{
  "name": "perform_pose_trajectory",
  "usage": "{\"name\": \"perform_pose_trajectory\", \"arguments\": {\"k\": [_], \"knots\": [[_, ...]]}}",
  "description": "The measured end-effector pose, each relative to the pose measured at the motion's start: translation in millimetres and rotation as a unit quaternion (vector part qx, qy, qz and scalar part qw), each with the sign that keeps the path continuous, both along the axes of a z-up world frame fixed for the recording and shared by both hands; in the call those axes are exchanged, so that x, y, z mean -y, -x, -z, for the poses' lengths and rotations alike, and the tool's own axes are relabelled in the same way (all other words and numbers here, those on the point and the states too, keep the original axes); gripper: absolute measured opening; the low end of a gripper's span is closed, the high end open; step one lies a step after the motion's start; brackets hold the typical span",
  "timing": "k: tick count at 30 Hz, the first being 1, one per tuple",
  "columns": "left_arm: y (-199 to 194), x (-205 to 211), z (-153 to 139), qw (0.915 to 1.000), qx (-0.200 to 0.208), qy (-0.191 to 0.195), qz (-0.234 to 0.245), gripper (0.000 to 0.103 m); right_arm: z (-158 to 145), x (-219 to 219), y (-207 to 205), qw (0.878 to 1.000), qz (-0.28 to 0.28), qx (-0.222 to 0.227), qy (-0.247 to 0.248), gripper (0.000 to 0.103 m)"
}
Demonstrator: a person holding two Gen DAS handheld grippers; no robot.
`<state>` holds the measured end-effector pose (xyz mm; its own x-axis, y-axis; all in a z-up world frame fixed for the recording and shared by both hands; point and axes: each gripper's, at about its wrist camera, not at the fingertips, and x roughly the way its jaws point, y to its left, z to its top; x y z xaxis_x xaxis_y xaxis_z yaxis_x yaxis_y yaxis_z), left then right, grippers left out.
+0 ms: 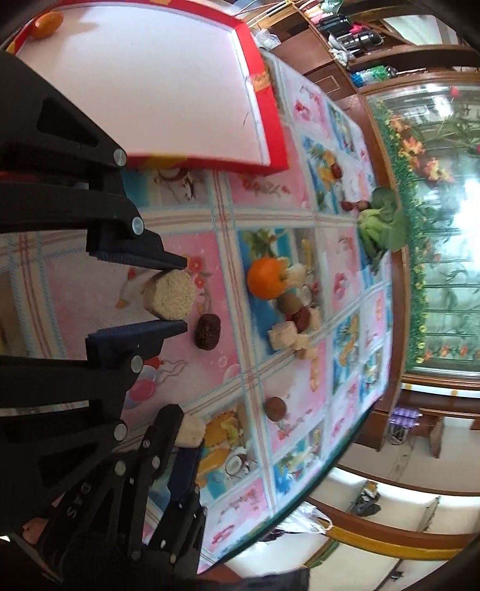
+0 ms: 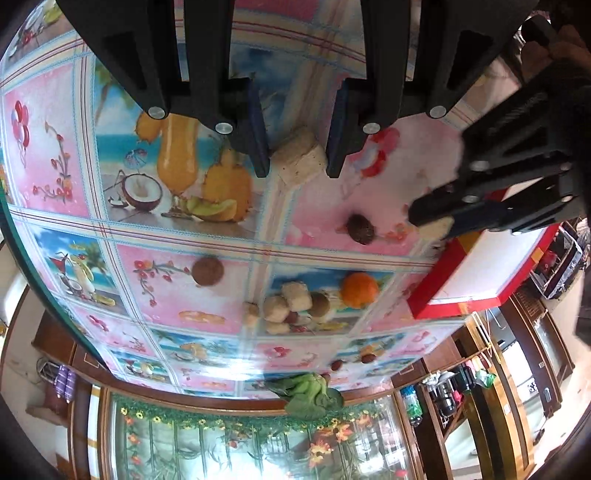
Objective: Organize fruits
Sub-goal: 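Carry the biscuit and cube over the tray and open both grippers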
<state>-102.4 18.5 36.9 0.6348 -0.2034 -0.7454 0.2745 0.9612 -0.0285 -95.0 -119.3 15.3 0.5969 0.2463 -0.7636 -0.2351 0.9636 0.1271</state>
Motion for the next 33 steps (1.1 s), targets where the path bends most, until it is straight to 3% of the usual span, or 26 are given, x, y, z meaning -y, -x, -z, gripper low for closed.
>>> {"name": "perform_pose_trajectory", "arguments": {"k": [7,10,14,20,30,33], "knots": [[37,-58,-36,0.9969,0.06,0.026,-0.044,0.029,-33,-47,15,0.997,-0.046,0.063,-0.026,0.03],[49,-93,-43,0.9936,0.077,0.017,-0.082,0.029,-41,-76,17,0.994,-0.071,0.074,-0.041,0.03],[59,-138,-41,0.9875,0.083,0.0,-0.134,0.029,-42,-120,11,0.991,-0.106,0.065,-0.044,0.03],[65,-184,-17,0.981,0.056,-0.012,-0.186,0.029,-28,-181,2,0.987,-0.156,0.037,-0.029,0.03],[70,-208,-1,0.9727,0.049,-0.041,-0.223,0.029,-3,-221,1,0.983,-0.184,-0.004,0.025,0.031],[74,-211,-2,0.9698,0.051,-0.047,-0.234,0.03,-2,-225,6,0.982,-0.184,0.003,0.045,0.031]]}}
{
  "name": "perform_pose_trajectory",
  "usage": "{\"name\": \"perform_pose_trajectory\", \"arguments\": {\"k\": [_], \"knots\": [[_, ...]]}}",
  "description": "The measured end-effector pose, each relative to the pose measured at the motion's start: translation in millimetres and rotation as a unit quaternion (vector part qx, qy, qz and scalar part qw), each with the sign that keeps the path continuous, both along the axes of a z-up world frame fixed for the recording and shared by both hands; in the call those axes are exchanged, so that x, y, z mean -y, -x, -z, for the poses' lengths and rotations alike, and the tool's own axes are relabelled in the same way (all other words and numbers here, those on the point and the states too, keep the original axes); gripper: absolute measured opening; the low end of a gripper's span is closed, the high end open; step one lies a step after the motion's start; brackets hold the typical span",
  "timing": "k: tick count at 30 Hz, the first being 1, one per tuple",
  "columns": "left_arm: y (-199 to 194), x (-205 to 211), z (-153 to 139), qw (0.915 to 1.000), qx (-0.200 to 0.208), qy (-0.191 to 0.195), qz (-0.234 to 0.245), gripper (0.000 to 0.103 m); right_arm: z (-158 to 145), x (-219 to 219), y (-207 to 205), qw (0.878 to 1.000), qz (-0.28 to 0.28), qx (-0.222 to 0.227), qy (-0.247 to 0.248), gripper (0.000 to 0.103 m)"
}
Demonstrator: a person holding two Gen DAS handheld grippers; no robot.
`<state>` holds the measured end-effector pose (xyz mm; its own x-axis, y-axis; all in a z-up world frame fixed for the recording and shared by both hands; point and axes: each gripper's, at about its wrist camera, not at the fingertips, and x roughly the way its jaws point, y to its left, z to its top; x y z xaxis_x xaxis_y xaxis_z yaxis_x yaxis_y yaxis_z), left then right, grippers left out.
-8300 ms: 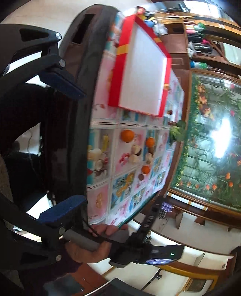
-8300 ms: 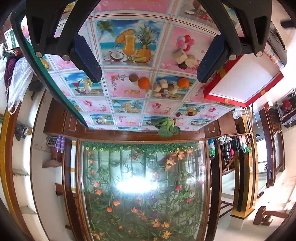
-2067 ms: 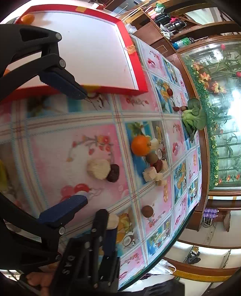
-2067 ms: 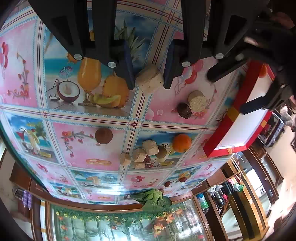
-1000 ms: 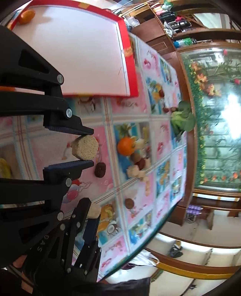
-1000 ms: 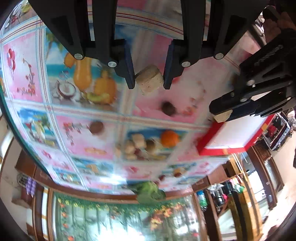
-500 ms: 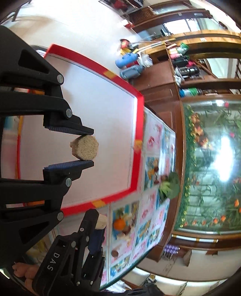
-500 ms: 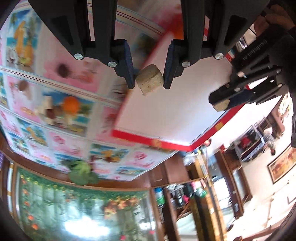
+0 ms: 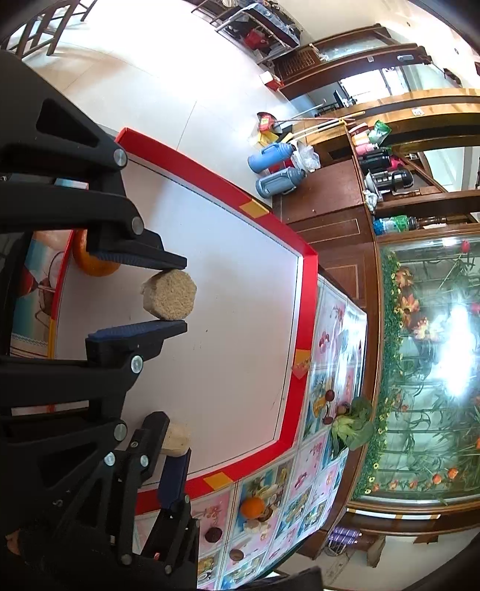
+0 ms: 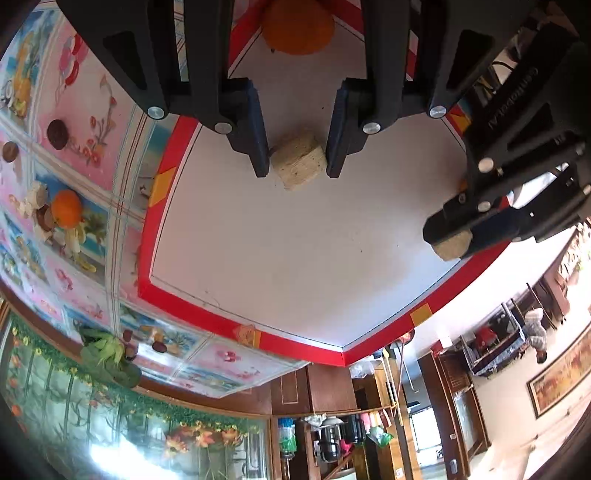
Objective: Organize fruits
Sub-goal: 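Carry the biscuit and cube over the tray and open both grippers, then lift both open grippers away from the tray toward the fruit pile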
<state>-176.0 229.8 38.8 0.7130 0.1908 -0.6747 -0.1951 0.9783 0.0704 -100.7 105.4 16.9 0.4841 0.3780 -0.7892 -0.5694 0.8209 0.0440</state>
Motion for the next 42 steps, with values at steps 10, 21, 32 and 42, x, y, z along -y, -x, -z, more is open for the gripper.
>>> {"name": "perform_pose_trajectory", "arguments": {"k": [10,21,32,42], "knots": [[21,16,-36,0.9965,0.066,-0.039,-0.033,0.098,-25,28,22,0.998,0.015,0.061,-0.031,0.047],[50,55,-86,0.9894,0.113,-0.068,-0.06,0.103,-64,98,48,0.985,0.066,0.112,-0.112,0.052],[85,104,-126,0.9799,0.157,-0.113,-0.047,0.103,-102,157,84,0.965,0.099,0.165,-0.177,0.062],[98,127,-140,0.9757,0.174,-0.129,-0.031,0.103,-110,183,90,0.956,0.114,0.181,-0.2,0.065]]}}
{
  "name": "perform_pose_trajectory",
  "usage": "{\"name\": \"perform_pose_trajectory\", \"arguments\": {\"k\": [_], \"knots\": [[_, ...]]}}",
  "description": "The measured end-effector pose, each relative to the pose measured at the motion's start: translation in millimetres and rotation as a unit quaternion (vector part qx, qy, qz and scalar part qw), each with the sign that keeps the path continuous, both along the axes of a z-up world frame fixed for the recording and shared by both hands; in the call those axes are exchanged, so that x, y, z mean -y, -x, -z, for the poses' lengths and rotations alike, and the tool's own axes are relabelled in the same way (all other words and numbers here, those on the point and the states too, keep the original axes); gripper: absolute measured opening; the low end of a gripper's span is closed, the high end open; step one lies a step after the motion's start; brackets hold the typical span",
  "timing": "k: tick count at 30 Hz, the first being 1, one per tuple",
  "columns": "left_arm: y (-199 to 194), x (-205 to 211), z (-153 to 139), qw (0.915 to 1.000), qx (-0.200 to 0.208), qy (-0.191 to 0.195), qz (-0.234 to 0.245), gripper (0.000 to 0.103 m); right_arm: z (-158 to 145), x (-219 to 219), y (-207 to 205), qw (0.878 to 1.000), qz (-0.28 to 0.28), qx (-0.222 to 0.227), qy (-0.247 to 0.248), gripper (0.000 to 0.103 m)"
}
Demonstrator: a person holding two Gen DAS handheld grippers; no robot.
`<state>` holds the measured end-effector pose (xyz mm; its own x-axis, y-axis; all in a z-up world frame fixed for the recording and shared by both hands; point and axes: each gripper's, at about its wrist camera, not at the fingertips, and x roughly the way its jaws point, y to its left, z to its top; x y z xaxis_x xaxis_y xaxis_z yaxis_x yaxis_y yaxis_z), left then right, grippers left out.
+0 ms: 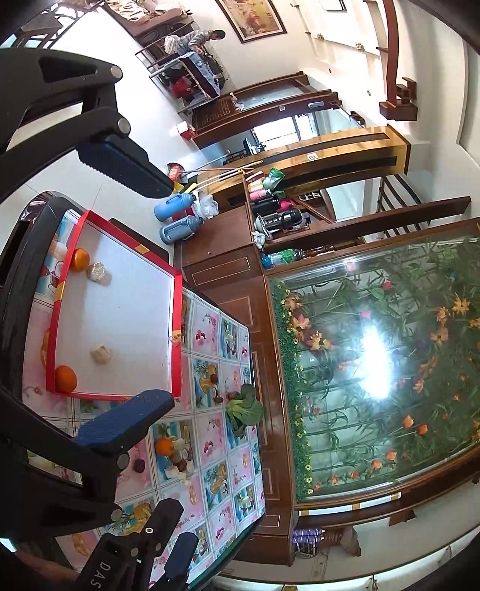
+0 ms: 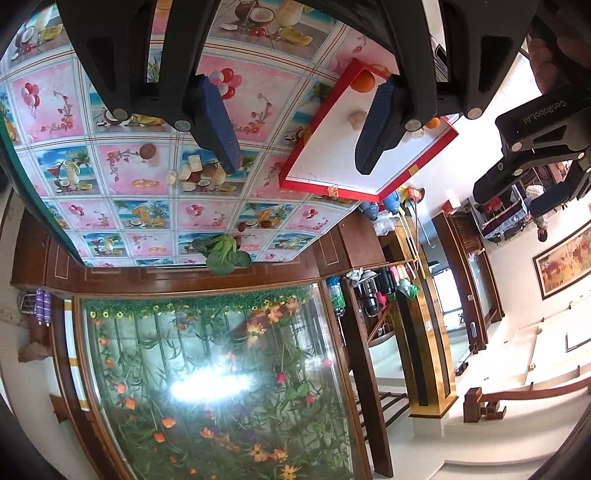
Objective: Organize fruits
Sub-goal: 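Lift both open grippers away from the tray toward the fruit pile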
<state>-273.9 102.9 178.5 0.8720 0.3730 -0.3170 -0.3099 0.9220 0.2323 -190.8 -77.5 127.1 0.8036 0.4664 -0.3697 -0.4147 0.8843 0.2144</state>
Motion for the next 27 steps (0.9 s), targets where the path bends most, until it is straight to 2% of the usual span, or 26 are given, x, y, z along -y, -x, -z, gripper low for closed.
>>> {"name": "perform_pose_trajectory", "arguments": {"k": [5,11,27], "knots": [[-1,7,1,0.9999,-0.01,0.0,0.007,0.103,1,9,1,1.0,0.002,-0.003,-0.012,0.065],[-5,1,8,0.9992,-0.032,0.019,0.014,0.103,2,9,2,1.0,-0.009,-0.016,-0.016,0.065],[-29,-44,37,0.9962,-0.058,0.063,-0.011,0.103,16,-31,-14,0.998,-0.021,-0.042,0.036,0.065]]}}
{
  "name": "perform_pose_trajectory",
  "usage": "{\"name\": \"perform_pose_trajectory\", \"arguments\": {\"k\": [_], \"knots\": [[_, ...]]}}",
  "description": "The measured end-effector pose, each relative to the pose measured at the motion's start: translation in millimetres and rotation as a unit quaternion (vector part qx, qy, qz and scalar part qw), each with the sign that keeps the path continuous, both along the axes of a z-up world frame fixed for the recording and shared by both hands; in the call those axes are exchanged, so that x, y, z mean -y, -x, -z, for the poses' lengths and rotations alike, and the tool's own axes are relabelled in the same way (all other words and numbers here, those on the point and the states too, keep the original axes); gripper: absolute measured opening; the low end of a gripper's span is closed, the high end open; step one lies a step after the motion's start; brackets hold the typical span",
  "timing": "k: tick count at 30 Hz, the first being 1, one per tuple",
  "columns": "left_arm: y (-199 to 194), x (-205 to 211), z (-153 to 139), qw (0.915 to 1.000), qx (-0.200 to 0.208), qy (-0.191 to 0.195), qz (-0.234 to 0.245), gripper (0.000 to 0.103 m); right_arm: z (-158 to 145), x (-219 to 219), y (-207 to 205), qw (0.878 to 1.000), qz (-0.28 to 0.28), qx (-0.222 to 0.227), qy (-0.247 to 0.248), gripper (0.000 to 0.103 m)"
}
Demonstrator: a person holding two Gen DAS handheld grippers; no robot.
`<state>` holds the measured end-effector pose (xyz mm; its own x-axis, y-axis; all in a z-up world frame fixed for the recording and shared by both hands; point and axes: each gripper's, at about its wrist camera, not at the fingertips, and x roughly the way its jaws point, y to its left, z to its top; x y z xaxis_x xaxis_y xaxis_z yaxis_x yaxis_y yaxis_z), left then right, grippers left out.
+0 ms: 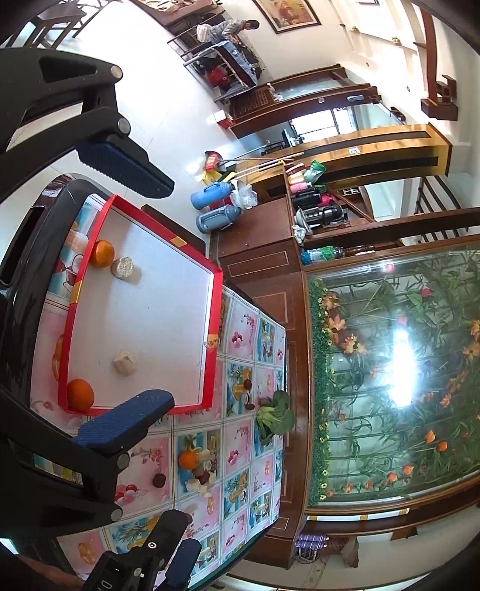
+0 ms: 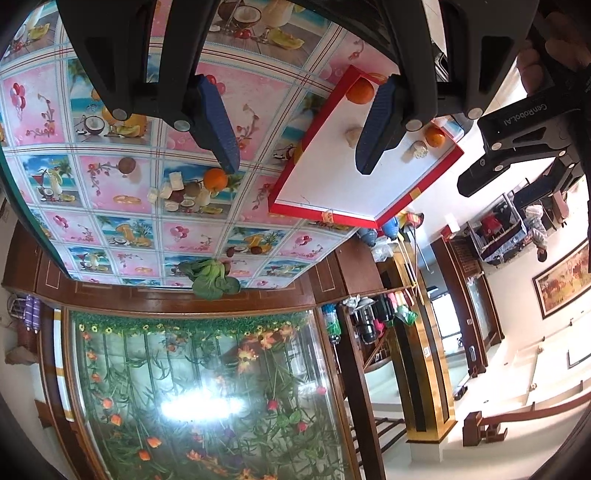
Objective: Organize fruits
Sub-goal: 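Lift both open grippers away from the tray toward the fruit pile, then grasp a dark red date with the left gripper while the right grasps a brown kiwi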
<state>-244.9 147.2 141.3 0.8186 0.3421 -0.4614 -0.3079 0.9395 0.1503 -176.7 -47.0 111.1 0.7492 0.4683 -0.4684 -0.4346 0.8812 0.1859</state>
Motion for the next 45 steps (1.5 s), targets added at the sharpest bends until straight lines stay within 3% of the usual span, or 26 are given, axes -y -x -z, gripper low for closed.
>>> {"name": "perform_pose_trajectory", "arguments": {"k": [11,15,17,22,27,30,36,42,44,45], "knots": [[-15,-22,8,0.9999,-0.004,0.008,-0.012,0.103,2,-20,-12,1.0,-0.011,-0.009,0.015,0.065],[-21,-17,12,0.9996,-0.013,0.019,0.014,0.103,8,3,-20,1.0,0.004,-0.014,0.025,0.065],[-29,-7,17,0.9981,-0.023,0.03,0.05,0.103,15,32,-29,0.998,0.043,-0.026,0.028,0.065],[-62,34,34,0.9864,-0.076,0.058,0.134,0.103,36,104,-60,0.99,0.112,-0.082,0.022,0.065],[-97,81,56,0.9773,-0.118,0.044,0.17,0.103,54,147,-94,0.98,0.147,-0.13,0.034,0.065],[-114,104,70,0.9673,-0.149,0.06,0.196,0.103,66,161,-112,0.976,0.154,-0.153,0.023,0.065],[-131,128,87,0.9588,-0.179,0.058,0.213,0.103,77,146,-142,0.976,0.132,-0.167,0.044,0.064],[-141,134,94,0.9583,-0.189,0.054,0.207,0.103,97,128,-174,0.969,0.122,-0.195,0.088,0.031],[-145,136,96,0.9575,-0.19,0.057,0.209,0.103,98,129,-172,0.97,0.124,-0.189,0.087,0.03],[-147,137,98,0.9572,-0.192,0.058,0.209,0.103,99,130,-171,0.97,0.122,-0.189,0.088,0.024]]}}
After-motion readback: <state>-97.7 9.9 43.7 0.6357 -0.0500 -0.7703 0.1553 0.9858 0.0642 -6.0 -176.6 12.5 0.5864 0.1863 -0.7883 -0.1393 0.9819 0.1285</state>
